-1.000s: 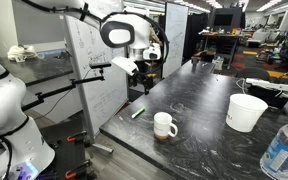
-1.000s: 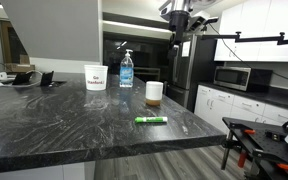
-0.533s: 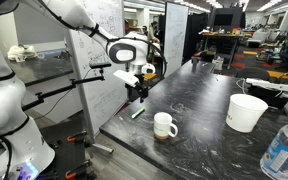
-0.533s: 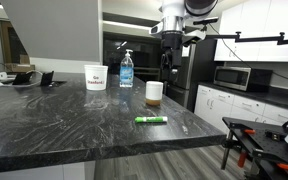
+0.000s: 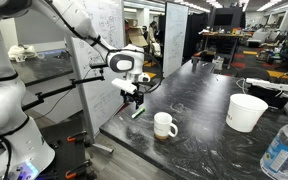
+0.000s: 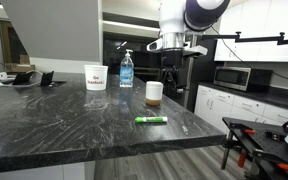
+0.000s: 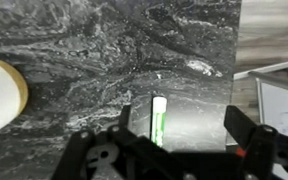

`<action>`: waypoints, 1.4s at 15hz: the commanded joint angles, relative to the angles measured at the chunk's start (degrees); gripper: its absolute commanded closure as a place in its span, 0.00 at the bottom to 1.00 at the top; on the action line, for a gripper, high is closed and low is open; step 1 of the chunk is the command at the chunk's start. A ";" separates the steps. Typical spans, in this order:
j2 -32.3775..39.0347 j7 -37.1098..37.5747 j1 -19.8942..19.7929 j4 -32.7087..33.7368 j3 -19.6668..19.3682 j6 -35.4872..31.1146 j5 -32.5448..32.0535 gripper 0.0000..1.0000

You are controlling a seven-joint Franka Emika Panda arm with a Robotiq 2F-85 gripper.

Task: Move the marker to the right

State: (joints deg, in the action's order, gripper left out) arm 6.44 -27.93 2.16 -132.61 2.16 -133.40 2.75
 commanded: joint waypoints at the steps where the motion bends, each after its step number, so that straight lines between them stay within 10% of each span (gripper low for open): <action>1: 2.55 1.03 0.08 -0.97 0.92 -4.57 -4.38 0.00; 9: 10.78 3.74 -0.09 0.22 2.14 -10.25 -9.21 0.00; 12: 11.88 4.53 -0.34 0.96 3.06 -12.00 -8.12 0.23; 16: 12.22 7.67 -0.06 2.33 3.15 -13.71 -8.03 0.25; 21: 12.91 10.77 -0.19 3.83 3.17 -13.31 -7.51 0.67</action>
State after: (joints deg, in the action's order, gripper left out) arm 18.53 -19.09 2.23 -129.67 5.00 -146.27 -5.41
